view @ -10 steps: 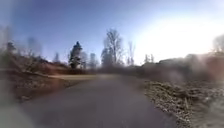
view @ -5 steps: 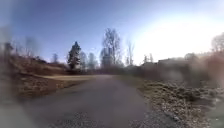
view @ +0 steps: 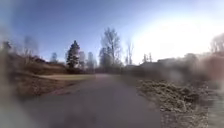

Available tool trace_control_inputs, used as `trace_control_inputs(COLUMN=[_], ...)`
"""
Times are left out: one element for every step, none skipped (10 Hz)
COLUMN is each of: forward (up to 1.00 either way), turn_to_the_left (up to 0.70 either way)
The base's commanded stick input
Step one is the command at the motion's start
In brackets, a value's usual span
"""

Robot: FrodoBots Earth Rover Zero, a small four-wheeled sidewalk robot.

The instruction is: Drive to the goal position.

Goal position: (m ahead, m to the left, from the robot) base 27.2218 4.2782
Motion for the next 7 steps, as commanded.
trace_control_inputs(forward=[0.7, 0.7, 0.7, 0.7, 0.7, 0.7, 0.7], turn_to_the_left=[0.0, 0.0, 0.0, 0.0, 0.0, 0.0, 0.0])
